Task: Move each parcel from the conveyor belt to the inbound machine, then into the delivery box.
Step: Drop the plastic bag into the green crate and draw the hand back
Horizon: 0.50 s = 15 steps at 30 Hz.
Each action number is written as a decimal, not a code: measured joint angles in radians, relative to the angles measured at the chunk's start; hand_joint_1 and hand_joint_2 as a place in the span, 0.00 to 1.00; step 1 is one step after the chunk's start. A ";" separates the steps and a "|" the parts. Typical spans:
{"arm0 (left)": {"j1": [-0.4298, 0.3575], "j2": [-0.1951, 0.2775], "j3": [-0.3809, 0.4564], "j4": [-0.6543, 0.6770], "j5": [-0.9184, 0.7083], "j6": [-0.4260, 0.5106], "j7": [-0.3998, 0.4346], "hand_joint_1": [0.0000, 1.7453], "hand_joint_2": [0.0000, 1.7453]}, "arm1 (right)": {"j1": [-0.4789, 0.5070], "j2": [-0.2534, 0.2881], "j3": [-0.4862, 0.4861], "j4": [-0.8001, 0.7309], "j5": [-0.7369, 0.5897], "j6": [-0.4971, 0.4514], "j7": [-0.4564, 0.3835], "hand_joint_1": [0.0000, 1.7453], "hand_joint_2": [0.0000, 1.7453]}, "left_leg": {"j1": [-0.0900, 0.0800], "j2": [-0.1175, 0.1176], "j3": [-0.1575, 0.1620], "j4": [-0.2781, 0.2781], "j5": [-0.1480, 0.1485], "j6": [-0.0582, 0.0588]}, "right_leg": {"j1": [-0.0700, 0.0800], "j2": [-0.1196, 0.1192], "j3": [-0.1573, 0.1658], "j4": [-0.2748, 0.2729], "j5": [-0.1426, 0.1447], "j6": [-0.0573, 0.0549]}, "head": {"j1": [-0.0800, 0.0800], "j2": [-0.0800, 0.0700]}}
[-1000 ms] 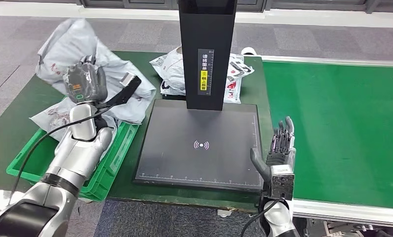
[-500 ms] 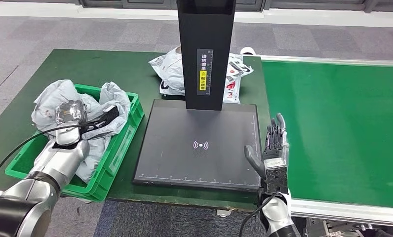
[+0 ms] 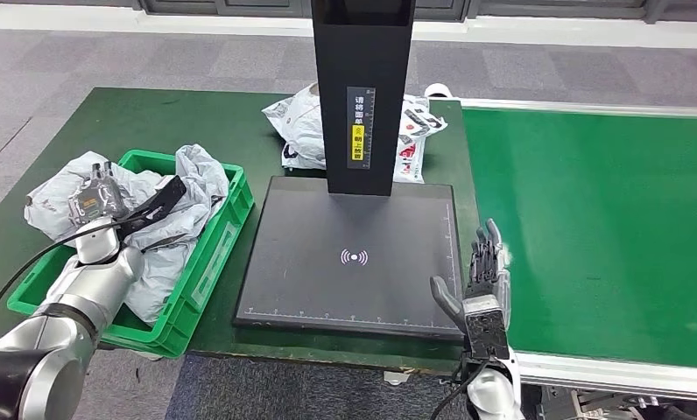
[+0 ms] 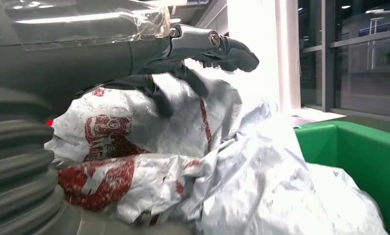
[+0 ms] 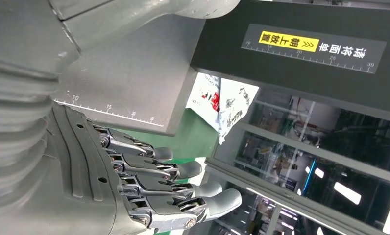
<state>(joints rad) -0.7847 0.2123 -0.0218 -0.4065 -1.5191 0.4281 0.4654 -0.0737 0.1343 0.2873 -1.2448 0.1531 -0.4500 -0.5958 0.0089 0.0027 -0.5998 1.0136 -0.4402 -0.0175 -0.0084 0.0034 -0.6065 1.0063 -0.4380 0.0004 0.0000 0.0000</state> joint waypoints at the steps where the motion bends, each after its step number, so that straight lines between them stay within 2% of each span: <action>1: 0.000 0.000 0.006 0.000 0.000 0.002 0.000 0.00 1.00 | 0.002 0.000 -0.002 -0.003 0.001 0.000 0.001 0.00 1.00 | 0.000 0.000 0.000 0.000 0.000 0.000 | 0.000 0.000 0.000 0.000 0.000 0.000 | 0.000 0.000; 9: 0.000 -0.001 0.024 0.001 0.000 0.004 -0.001 0.00 1.00 | 0.006 0.000 -0.007 -0.014 0.002 0.000 0.001 0.00 1.00 | 0.000 0.000 0.000 0.000 0.000 0.000 | 0.000 0.000 0.000 0.000 0.000 0.000 | 0.000 0.000; 11: 0.000 -0.002 0.027 0.000 0.007 0.014 -0.011 0.00 0.50 | 0.006 0.000 -0.007 -0.014 0.002 0.000 0.002 0.00 1.00 | 0.000 0.000 0.000 0.000 0.000 0.000 | 0.000 0.000 0.000 0.000 0.000 0.000 | 0.000 0.000; 13: 0.000 -0.005 0.040 -0.001 0.035 0.068 -0.054 0.00 0.00 | 0.007 0.000 -0.007 -0.015 0.002 0.002 0.003 0.00 1.00 | 0.000 0.000 0.000 0.000 0.000 0.000 | 0.000 0.000 0.000 0.000 0.000 0.000 | 0.000 0.000; 15: -0.001 -0.008 0.063 -0.008 0.067 0.160 -0.119 0.00 0.00 | 0.008 0.000 -0.007 -0.017 0.002 0.006 0.005 0.00 1.00 | 0.000 0.000 0.000 0.000 0.000 0.000 | 0.000 0.000 -0.001 0.000 0.000 0.000 | 0.000 0.000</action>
<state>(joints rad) -0.7856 0.2043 0.0410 -0.4144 -1.4521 0.5878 0.3465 -0.0653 0.1343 0.2800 -1.2622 0.1552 -0.4441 -0.5909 0.0090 0.0028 -0.6002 1.0137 -0.4402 -0.0176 -0.0083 0.0036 -0.6071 1.0063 -0.4380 0.0004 0.0000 0.0000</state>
